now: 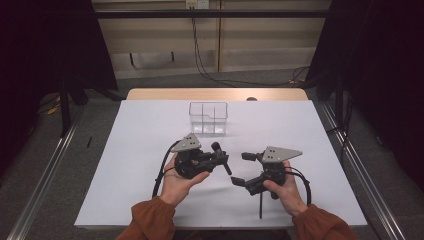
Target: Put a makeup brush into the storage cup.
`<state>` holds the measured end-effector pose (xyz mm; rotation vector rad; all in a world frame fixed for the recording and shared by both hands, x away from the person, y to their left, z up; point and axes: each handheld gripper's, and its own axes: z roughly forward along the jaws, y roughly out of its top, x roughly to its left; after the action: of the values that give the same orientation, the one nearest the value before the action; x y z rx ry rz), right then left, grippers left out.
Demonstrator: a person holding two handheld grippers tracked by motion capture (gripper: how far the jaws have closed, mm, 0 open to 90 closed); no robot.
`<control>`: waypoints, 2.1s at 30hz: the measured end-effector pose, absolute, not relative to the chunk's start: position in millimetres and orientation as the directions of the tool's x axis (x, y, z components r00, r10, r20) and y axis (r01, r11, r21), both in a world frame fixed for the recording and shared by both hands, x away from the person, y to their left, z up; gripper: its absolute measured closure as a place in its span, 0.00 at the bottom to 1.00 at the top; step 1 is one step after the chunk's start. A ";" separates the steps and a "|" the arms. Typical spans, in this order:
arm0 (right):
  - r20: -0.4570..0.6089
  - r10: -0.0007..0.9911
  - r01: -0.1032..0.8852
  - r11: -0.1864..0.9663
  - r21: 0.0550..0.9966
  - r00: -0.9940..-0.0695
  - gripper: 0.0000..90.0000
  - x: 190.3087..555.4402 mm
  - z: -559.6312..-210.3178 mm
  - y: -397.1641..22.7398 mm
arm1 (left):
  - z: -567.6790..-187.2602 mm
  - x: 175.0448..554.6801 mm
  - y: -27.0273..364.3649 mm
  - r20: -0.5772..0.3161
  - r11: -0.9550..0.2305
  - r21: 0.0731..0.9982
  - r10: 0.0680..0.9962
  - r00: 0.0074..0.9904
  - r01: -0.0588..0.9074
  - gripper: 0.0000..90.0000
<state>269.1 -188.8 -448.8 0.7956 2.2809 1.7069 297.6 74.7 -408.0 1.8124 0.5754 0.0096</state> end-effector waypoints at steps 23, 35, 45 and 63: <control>0.141 0.592 0.310 0.194 0.931 -0.793 0.05 256.7 -446.0 -210.4 | -397.9 304.9 102.1 -0.261 -0.276 0.872 0.435 0.862 0.404 0.88; 0.128 0.632 0.288 0.156 0.945 -0.764 0.02 245.0 -448.9 -223.5 | -387.3 314.8 112.7 -0.240 -0.308 0.859 0.463 0.853 0.409 0.88; 0.116 0.685 0.276 0.128 0.953 -0.720 0.00 234.5 -450.7 -241.0 | -384.4 324.3 116.5 -0.234 -0.324 0.848 0.480 0.846 0.419 0.88; 0.096 0.758 0.261 0.101 0.960 -0.645 0.00 219.6 -453.9 -264.3 | -378.3 346.4 114.2 -0.230 -0.317 0.843 0.518 0.824 0.435 0.88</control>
<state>219.6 -264.3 -453.9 0.9940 1.9610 1.5657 346.4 114.2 -378.3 1.9560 0.7096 0.0997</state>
